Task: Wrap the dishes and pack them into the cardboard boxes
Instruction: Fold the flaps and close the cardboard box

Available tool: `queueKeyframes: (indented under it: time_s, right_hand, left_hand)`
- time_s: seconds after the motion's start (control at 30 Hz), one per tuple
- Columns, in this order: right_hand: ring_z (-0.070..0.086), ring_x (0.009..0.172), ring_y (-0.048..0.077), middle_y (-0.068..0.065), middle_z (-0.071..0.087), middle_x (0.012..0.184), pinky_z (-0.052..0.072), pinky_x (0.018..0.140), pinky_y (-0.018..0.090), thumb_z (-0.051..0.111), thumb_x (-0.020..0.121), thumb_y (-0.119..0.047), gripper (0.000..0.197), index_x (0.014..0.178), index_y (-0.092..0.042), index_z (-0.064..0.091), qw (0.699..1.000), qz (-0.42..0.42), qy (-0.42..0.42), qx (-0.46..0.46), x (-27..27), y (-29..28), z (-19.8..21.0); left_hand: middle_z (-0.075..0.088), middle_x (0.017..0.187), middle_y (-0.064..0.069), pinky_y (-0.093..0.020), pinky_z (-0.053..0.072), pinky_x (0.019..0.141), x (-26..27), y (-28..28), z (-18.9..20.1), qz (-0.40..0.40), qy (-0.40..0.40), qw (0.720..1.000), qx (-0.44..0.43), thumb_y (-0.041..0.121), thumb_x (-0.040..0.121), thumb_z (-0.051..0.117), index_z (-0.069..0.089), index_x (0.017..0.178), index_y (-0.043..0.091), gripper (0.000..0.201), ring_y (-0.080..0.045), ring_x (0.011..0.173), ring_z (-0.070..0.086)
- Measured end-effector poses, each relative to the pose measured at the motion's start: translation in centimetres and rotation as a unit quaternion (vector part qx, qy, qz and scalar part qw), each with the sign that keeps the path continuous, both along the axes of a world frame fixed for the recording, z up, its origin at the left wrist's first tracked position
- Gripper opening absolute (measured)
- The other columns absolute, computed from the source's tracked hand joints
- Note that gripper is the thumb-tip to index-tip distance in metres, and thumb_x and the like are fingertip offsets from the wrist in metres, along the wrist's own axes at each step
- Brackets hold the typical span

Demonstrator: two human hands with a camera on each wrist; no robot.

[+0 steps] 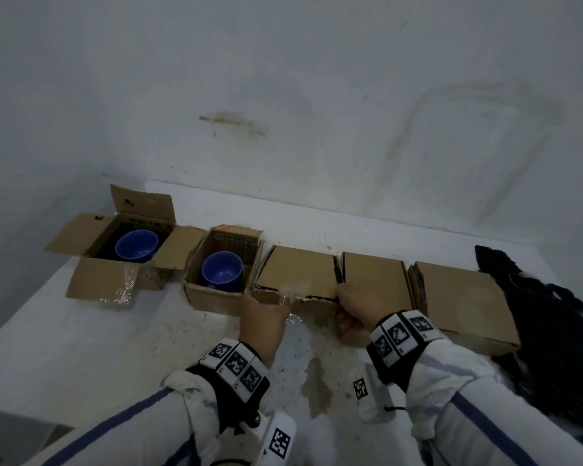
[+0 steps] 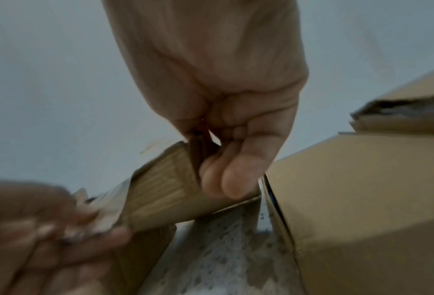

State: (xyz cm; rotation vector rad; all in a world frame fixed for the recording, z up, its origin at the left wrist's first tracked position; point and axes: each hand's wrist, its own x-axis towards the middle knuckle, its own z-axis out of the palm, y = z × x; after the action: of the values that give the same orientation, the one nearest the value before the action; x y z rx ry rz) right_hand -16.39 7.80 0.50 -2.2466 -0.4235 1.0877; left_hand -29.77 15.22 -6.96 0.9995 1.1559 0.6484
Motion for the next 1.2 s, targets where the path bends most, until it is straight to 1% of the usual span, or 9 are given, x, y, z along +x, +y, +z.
queueKeyframes:
  time_s: [0.1,0.23,0.3,0.37,0.47,0.63,0.87,1.03,1.2]
  right_hand:
    - [0.061,0.079,0.028,0.016,0.061,0.088,0.038,0.063,0.031,0.033,0.097,-0.006,0.029,0.093,-0.001,0.061,0.974,0.116,-0.196,-0.005,0.2,-0.3,0.2]
    - [0.047,0.07,0.015,0.004,0.05,0.08,0.038,0.068,0.03,0.035,0.098,-0.035,0.033,0.074,-0.017,0.046,0.944,0.193,-0.263,0.047,0.4,0.3,-0.3]
    - [0.053,0.102,0.023,0.01,0.049,0.121,0.044,0.085,0.033,0.049,0.091,-0.045,0.033,0.102,-0.014,0.054,0.927,0.249,-0.279,0.024,0.3,0.6,-0.8]
    - [0.05,0.112,0.029,0.012,0.038,0.136,0.047,0.091,0.038,0.057,0.088,-0.032,0.042,0.124,-0.015,0.043,0.904,0.288,-0.315,0.01,0.4,1.2,-1.2]
    - [0.051,0.111,0.031,0.017,0.045,0.129,0.048,0.087,0.037,0.049,0.089,-0.011,0.055,0.14,-0.013,0.028,0.877,0.302,-0.374,0.006,0.4,2.1,-1.0]
    - [0.055,0.104,0.029,0.015,0.055,0.115,0.041,0.075,0.028,0.04,0.092,-0.002,0.028,0.119,-0.005,0.043,0.814,0.353,-0.46,-0.021,0.5,3.0,0.6]
    - [0.058,0.099,0.03,0.016,0.057,0.113,0.043,0.071,0.031,0.04,0.092,-0.008,0.027,0.118,-0.002,0.043,0.802,0.369,-0.468,-0.031,0.9,3.8,0.8]
    - [0.059,0.097,0.028,0.014,0.058,0.11,0.044,0.072,0.029,0.041,0.091,-0.007,0.021,0.111,-0.003,0.046,0.795,0.375,-0.477,-0.023,0.8,4.0,0.9]
    - [0.058,0.099,0.027,0.014,0.057,0.112,0.041,0.072,0.028,0.042,0.092,-0.009,0.021,0.111,-0.004,0.048,0.791,0.377,-0.482,-0.022,0.8,4.1,0.7]
  left_hand:
    - [0.062,0.09,-0.004,-0.027,0.048,0.066,1.0,0.2,1.3,0.018,-0.024,1.0,0.004,-0.01,0.077,0.063,0.047,0.122,0.005,0.051,-0.019,0.078,0.06]
    - [0.065,0.102,-0.009,-0.027,0.049,0.067,1.8,1.5,1.9,0.014,-0.019,0.999,0.025,-0.006,0.073,0.065,0.046,0.128,0.007,0.059,-0.021,0.086,0.063]
    - [0.065,0.109,-0.012,-0.032,0.051,0.073,2.2,2.2,2.2,0.007,-0.015,0.999,0.035,0.0,0.069,0.067,0.043,0.131,0.009,0.067,-0.025,0.092,0.064]
    - [0.066,0.105,-0.011,-0.029,0.051,0.069,2.6,2.7,2.8,0.007,-0.017,0.999,0.05,0.002,0.07,0.071,0.047,0.126,0.009,0.061,-0.023,0.088,0.065]
    - [0.067,0.101,-0.007,-0.025,0.048,0.064,2.9,3.0,3.5,0.004,-0.024,0.998,0.054,0.008,0.076,0.074,0.046,0.123,0.009,0.054,-0.019,0.088,0.066]
    - [0.062,0.079,-0.002,-0.03,0.046,0.064,2.9,3.6,3.5,0.007,-0.04,0.998,0.048,-0.005,0.075,0.063,0.036,0.136,0.005,0.067,-0.017,0.071,0.059]
    - [0.062,0.087,-0.009,-0.032,0.047,0.079,3.0,3.3,5.0,0.003,-0.024,0.998,0.063,-0.006,0.08,0.057,0.006,0.151,0.015,0.09,-0.02,0.08,0.058]
    - [0.052,0.076,-0.002,-0.026,0.046,0.075,3.1,3.0,5.5,-0.002,0.003,0.994,0.108,-0.011,0.087,0.047,0.012,0.149,0.014,0.076,-0.012,0.069,0.052]
    - [0.038,0.131,-0.012,-0.026,0.041,0.083,3.3,2.2,6.1,0.023,0.079,0.979,0.185,-0.002,0.086,0.059,0.013,0.149,0.021,0.081,-0.02,0.103,0.051]
